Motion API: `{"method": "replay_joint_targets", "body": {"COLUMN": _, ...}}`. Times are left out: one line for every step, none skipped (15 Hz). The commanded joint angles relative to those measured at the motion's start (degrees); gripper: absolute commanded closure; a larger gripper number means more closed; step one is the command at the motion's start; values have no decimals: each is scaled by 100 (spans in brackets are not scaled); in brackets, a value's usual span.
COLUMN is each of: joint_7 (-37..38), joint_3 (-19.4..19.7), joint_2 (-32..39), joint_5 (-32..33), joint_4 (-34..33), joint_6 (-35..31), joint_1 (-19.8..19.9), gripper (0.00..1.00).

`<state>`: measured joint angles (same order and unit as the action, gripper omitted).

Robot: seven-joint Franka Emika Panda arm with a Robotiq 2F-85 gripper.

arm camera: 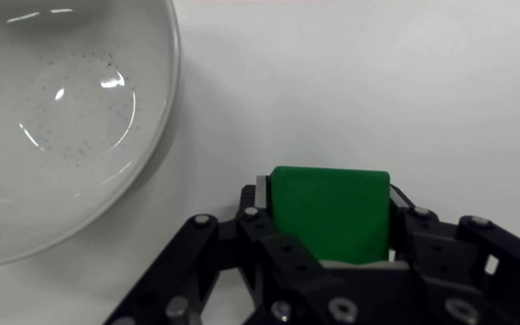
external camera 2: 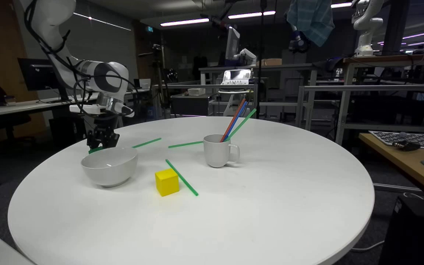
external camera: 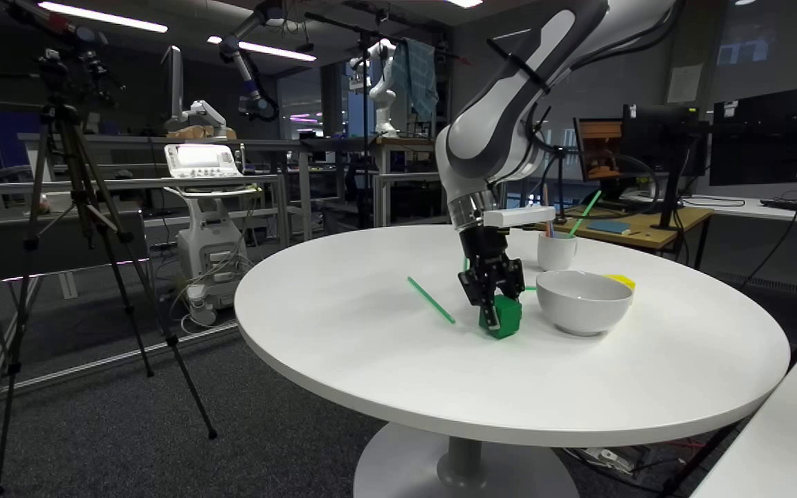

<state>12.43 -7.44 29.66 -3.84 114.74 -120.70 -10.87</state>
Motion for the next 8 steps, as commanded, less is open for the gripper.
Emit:
{"method": "replay_joint_targets", "body": {"joint_7": 88, "joint_3": 93, "joint_2": -498, "joint_5": -67, "joint_4": 163, "joint_6": 164, "joint_1": 19, "gripper": 69}}
{"method": "replay_joint_targets", "body": {"joint_7": 105, "joint_3": 109, "joint_2": -570, "joint_5": -55, "joint_4": 173, "joint_6": 171, "joint_1": 23, "gripper": 69}}
{"method": "replay_joint_targets", "body": {"joint_7": 126, "joint_3": 121, "joint_2": -656, "joint_5": -44, "joint_4": 194, "joint_6": 185, "joint_1": 28, "gripper": 69}}
{"method": "replay_joint_targets", "body": {"joint_7": 142, "joint_3": 131, "joint_2": -733, "joint_5": -30, "joint_4": 211, "joint_6": 188, "joint_1": 31, "gripper": 69}}
{"method": "replay_joint_targets", "body": {"joint_7": 155, "joint_3": 141, "joint_2": -812, "joint_5": -23, "joint_4": 238, "joint_6": 193, "joint_1": 32, "gripper": 69}}
{"method": "replay_joint_targets", "body": {"joint_7": 174, "joint_3": 153, "joint_2": -894, "joint_5": -16, "joint_4": 268, "joint_6": 199, "joint_1": 32, "gripper": 69}}
{"method": "replay_joint_targets", "body": {"joint_7": 179, "joint_3": 159, "joint_2": -957, "joint_5": -13, "joint_4": 296, "joint_6": 207, "joint_1": 37, "gripper": 69}}
{"method": "replay_joint_targets", "body": {"joint_7": 208, "joint_3": 171, "joint_2": -1038, "joint_5": -7, "joint_4": 321, "joint_6": 247, "joint_1": 39, "gripper": 69}}
